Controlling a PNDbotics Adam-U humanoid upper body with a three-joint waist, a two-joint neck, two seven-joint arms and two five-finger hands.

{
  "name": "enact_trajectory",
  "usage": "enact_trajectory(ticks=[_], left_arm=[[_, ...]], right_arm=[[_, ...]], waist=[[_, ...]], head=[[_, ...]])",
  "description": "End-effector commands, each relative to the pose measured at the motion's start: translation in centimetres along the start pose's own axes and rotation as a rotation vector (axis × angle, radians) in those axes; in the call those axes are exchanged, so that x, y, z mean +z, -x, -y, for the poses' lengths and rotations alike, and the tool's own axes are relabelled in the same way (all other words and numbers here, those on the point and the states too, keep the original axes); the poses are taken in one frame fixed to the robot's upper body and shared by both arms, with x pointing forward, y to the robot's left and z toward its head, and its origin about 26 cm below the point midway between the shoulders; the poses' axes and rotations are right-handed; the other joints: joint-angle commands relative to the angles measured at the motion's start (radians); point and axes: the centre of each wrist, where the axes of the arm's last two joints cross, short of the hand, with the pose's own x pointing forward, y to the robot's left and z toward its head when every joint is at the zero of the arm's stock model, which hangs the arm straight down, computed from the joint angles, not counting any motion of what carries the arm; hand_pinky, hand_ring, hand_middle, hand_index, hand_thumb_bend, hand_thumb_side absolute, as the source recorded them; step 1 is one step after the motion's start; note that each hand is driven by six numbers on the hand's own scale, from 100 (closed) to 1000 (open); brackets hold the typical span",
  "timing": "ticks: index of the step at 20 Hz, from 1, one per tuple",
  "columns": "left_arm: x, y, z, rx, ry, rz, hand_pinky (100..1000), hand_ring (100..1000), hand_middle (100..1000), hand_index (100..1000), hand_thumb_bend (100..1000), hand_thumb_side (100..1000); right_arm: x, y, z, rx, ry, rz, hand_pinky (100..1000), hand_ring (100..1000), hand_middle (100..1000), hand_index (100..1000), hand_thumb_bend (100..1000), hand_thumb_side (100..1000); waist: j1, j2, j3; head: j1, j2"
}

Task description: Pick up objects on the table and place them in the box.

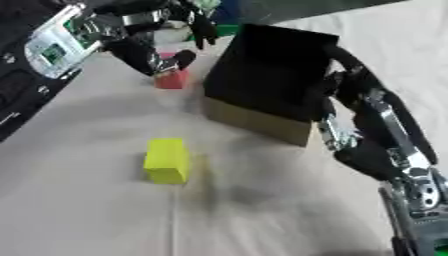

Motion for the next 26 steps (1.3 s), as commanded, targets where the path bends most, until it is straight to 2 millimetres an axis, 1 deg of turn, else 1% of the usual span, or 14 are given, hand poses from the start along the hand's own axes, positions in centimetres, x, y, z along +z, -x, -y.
enact_trajectory(ticks=[1,6,7,11,12,16,17,19,20,21,22,23,26], left_arm=[[1.4,0.2,-1.0,-0.222,0.342,0.207,729,640,688,857,100,536],[1.6,0.0,-0.6,-0.232,0.399,0.206,737,650,691,859,100,535],[1.5,-0.1,-0.4,-0.235,0.417,0.207,738,651,692,860,119,542],[1.4,-0.7,0.4,-0.260,0.477,0.212,744,658,695,866,270,563],[1.3,-0.9,0.6,-0.267,0.489,0.215,746,660,696,869,325,576],[1.3,-1.6,1.1,-0.301,0.539,0.220,754,673,710,885,492,606],[1.3,-1.7,1.2,-0.312,0.553,0.216,755,676,714,887,522,610],[1.3,-1.9,1.3,-0.326,0.568,0.212,755,676,714,887,522,610],[1.3,-1.9,1.4,-0.330,0.573,0.211,756,679,723,902,709,632],[1.5,-1.9,1.6,-0.338,0.594,0.199,756,679,724,903,714,633],[1.6,-1.8,1.9,-0.349,0.614,0.188,757,683,733,912,760,642],[1.8,-1.8,2.1,-0.362,0.635,0.171,757,683,734,913,765,644],[2.2,-1.4,2.7,-0.390,0.691,0.124,757,689,745,930,846,675]], right_arm=[[-0.1,-0.2,0.6,0.027,-0.001,0.008,758,573,528,1000,100,523],[-0.1,-0.2,0.6,0.030,-0.001,0.006,758,573,528,1000,100,523],[-0.1,-0.2,0.6,0.030,-0.001,0.005,758,573,528,1000,100,523],[-0.1,-0.1,0.6,0.033,-0.002,0.004,758,572,528,1000,100,523],[-0.1,-0.1,0.6,0.033,-0.003,0.003,758,572,527,1000,100,523],[0.0,-0.1,0.7,0.036,-0.004,0.001,758,572,527,1000,100,523],[0.0,-0.1,0.7,0.036,-0.004,0.000,759,572,527,1000,100,523],[0.0,0.0,0.7,0.037,-0.004,0.000,759,572,527,1000,100,523],[0.0,0.0,0.7,0.037,-0.004,0.000,759,572,527,1000,100,523],[0.0,0.0,0.7,0.037,-0.004,0.000,759,572,527,1000,100,523],[0.0,0.0,0.7,0.038,-0.005,0.000,759,572,527,1000,100,523],[0.0,0.0,0.7,0.038,-0.005,0.001,759,572,527,1000,100,523],[-0.1,-0.1,0.7,0.038,-0.005,0.003,759,572,527,1000,100,523]], waist=[[-0.005,-0.021,0.002],[-0.004,-0.020,0.003],[-0.004,-0.020,0.003],[-0.003,-0.020,0.003],[-0.002,-0.020,0.003],[0.000,-0.021,0.004],[0.000,-0.021,0.004],[0.000,-0.021,0.004],[0.000,-0.021,0.004],[0.001,-0.021,0.005],[0.000,-0.021,0.005],[0.000,-0.021,0.005],[-0.001,-0.020,0.003]], head=[[-0.005,-0.008],[-0.013,-0.012],[-0.014,-0.014],[-0.017,-0.019],[-0.018,-0.019],[-0.022,-0.022],[-0.022,-0.022],[-0.022,-0.023],[-0.022,-0.023],[-0.024,-0.025],[-0.024,-0.026],[-0.024,-0.027],[-0.025,-0.031]])
